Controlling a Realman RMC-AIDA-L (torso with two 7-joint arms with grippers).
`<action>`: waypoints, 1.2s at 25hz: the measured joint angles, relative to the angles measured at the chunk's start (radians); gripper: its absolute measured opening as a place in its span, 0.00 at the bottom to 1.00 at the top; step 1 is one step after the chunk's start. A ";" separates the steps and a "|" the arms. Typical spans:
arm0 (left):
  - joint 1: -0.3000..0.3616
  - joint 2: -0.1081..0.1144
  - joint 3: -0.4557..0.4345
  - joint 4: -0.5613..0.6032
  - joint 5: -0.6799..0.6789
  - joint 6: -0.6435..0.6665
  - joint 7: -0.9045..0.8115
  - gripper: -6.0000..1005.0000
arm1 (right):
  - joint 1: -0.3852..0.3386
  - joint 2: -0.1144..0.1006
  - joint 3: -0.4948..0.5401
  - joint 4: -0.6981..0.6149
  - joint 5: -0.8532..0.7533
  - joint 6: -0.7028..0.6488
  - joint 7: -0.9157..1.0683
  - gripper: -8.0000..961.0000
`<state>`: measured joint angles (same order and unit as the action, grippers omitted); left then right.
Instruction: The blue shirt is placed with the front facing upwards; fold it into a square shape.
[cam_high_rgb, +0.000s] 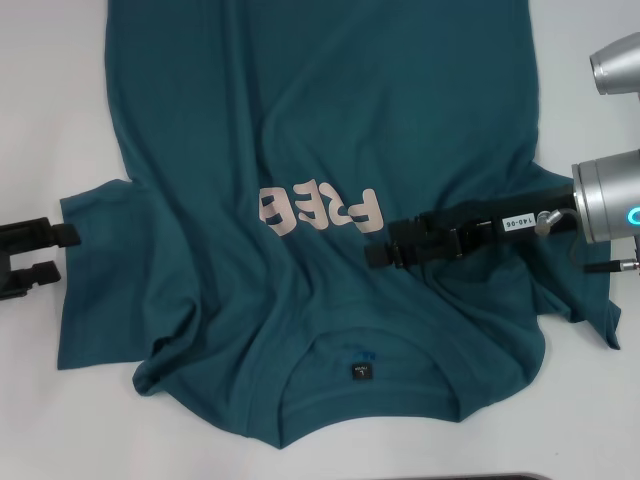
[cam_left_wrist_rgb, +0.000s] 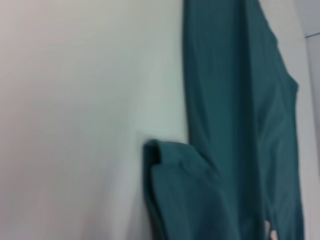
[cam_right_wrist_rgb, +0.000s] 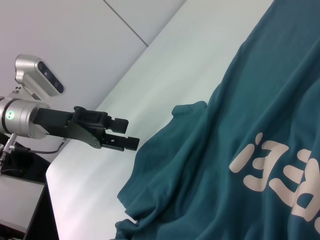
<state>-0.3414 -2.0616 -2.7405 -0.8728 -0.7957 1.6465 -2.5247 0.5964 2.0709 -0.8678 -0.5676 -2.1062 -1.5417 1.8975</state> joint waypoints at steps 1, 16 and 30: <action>0.000 0.000 0.001 0.000 0.004 -0.005 -0.001 0.72 | 0.000 0.000 0.000 0.000 0.000 0.000 0.000 0.94; -0.005 0.001 0.013 0.037 0.023 -0.030 -0.005 0.72 | -0.004 0.000 0.000 0.000 0.000 0.000 -0.001 0.93; -0.007 0.002 0.020 0.043 0.025 -0.048 -0.004 0.72 | -0.009 -0.002 0.000 0.000 0.000 0.000 -0.002 0.93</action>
<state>-0.3483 -2.0600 -2.7208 -0.8296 -0.7710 1.5981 -2.5285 0.5873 2.0693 -0.8683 -0.5676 -2.1061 -1.5416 1.8960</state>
